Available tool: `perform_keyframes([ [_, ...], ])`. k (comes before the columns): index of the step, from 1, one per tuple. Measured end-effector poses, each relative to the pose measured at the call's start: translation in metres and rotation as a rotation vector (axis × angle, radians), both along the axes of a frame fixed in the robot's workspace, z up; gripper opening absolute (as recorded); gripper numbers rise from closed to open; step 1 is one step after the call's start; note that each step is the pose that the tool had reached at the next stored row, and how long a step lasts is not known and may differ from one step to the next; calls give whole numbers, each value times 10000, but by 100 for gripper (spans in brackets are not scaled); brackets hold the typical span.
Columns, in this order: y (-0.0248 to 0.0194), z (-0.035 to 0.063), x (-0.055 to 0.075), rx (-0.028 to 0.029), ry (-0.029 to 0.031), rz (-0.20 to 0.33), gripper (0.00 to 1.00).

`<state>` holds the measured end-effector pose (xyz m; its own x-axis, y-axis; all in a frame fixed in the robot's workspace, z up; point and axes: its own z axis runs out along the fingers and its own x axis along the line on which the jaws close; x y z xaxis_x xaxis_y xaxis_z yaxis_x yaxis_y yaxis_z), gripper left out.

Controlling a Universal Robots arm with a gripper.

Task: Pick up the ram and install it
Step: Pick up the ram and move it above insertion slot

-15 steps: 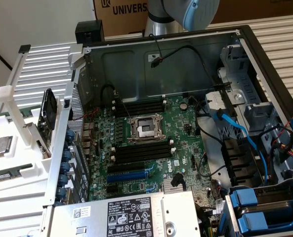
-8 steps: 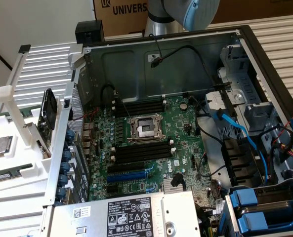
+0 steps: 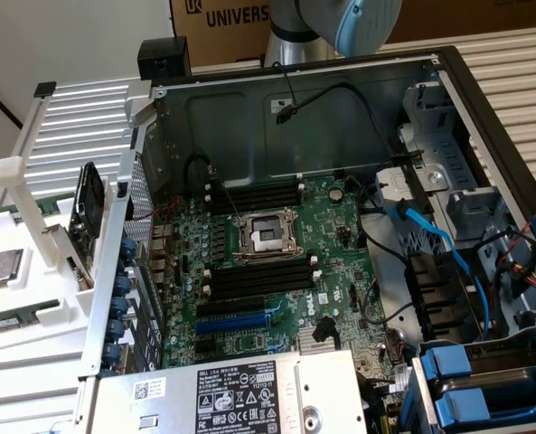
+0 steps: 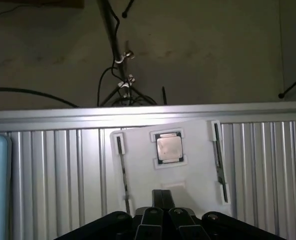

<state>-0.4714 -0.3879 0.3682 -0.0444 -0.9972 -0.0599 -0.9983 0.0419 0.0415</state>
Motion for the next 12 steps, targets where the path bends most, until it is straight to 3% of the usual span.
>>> perform_keyframes([
  [2, 0, -61, 0, -1, -3, 334, 11],
  [10, 0, -190, 0, -3, -97, 433, 11],
  [12, -23, -216, -2, -3, -99, 476, 11],
])
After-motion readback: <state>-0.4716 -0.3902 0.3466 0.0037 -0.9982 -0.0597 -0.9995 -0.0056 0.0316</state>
